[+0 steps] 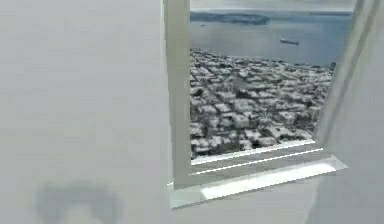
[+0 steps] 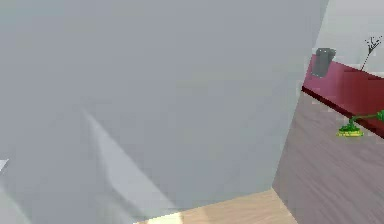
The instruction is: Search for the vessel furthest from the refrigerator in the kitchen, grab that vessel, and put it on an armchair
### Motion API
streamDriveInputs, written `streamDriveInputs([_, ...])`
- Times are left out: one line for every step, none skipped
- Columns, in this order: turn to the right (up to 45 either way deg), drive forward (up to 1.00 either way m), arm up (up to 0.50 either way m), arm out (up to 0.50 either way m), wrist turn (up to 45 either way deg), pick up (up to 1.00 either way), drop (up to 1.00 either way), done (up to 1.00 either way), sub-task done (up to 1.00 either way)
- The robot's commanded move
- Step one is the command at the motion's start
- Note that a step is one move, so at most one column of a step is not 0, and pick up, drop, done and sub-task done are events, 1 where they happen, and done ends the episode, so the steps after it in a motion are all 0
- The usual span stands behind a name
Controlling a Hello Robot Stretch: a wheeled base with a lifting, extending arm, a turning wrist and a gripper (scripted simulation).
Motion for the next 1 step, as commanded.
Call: streamDriveInputs([9.0,0.00,0.00,0.00,0.0,0.00,0.00,0.00,0.00])
